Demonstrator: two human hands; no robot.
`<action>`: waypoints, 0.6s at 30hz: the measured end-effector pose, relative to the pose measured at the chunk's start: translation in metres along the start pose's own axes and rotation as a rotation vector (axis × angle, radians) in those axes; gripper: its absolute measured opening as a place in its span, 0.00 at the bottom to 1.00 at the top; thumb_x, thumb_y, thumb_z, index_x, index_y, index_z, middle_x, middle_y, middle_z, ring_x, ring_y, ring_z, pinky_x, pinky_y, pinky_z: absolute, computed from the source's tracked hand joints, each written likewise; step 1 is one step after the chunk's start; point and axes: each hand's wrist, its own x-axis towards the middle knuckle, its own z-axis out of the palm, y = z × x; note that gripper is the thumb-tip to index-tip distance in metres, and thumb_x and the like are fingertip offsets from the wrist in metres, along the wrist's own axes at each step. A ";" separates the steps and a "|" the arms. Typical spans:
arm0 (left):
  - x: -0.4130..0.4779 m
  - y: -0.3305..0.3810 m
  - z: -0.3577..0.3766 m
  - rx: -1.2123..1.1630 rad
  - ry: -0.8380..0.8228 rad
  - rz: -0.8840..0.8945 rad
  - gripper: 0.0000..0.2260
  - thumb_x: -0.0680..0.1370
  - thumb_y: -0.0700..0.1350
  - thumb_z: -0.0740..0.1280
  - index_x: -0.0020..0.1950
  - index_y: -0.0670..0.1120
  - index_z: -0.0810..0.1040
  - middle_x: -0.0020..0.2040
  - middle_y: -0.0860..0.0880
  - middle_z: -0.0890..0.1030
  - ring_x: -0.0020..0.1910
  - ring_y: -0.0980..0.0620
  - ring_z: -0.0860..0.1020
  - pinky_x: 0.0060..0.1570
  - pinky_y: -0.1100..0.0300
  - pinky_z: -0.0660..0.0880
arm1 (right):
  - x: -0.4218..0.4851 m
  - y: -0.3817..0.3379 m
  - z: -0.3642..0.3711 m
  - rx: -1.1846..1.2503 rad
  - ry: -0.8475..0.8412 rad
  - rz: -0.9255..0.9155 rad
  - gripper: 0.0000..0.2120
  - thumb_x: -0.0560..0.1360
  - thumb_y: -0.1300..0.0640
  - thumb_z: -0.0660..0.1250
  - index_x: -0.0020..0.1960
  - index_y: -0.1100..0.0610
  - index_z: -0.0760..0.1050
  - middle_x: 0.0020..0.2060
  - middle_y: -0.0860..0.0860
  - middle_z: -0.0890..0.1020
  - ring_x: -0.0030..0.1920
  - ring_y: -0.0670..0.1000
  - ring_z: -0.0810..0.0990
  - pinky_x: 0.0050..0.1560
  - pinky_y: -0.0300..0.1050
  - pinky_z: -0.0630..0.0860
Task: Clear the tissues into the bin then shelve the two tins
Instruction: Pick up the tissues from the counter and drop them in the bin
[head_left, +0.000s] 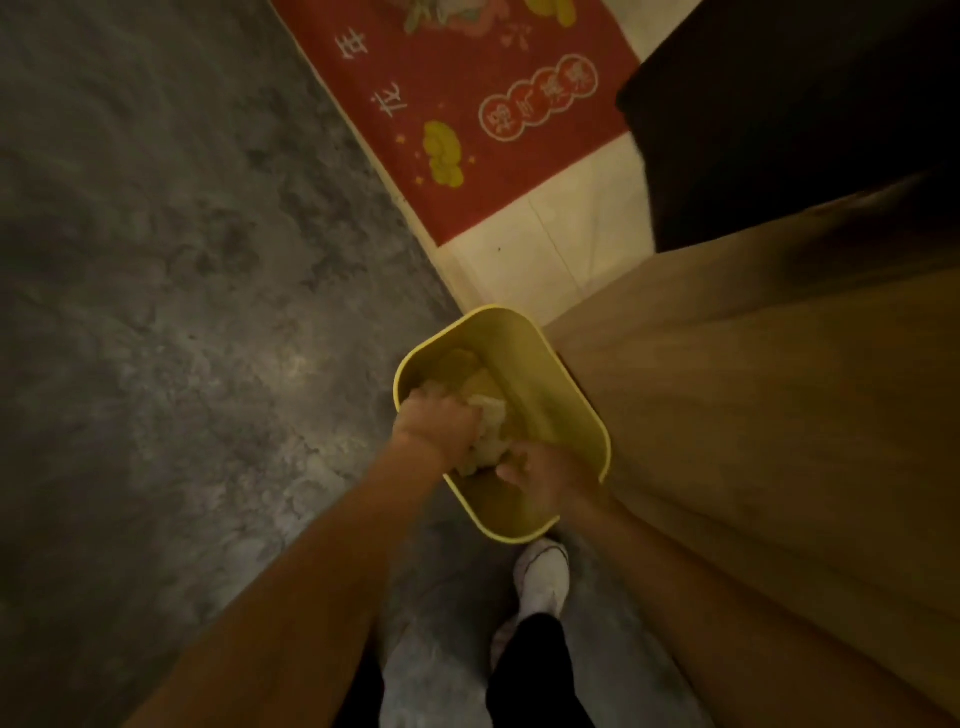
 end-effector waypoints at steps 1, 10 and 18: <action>-0.023 -0.001 -0.014 -0.007 0.053 -0.008 0.17 0.79 0.52 0.62 0.67 0.52 0.73 0.66 0.44 0.75 0.65 0.41 0.72 0.62 0.46 0.70 | -0.023 -0.009 -0.011 0.003 0.020 0.011 0.15 0.79 0.46 0.63 0.56 0.55 0.78 0.55 0.58 0.82 0.56 0.60 0.80 0.55 0.52 0.74; -0.268 0.003 -0.136 -0.048 0.241 0.066 0.15 0.82 0.53 0.55 0.62 0.50 0.77 0.59 0.46 0.79 0.59 0.43 0.78 0.53 0.50 0.74 | -0.283 -0.077 -0.081 0.105 0.387 0.006 0.13 0.79 0.47 0.60 0.46 0.55 0.77 0.43 0.57 0.84 0.45 0.61 0.83 0.38 0.49 0.71; -0.438 0.096 -0.210 0.013 0.027 0.225 0.16 0.81 0.52 0.58 0.68 0.52 0.72 0.68 0.46 0.75 0.64 0.43 0.75 0.62 0.47 0.73 | -0.521 -0.054 -0.097 0.344 0.437 0.095 0.14 0.80 0.47 0.59 0.60 0.50 0.78 0.55 0.52 0.83 0.55 0.56 0.81 0.52 0.52 0.78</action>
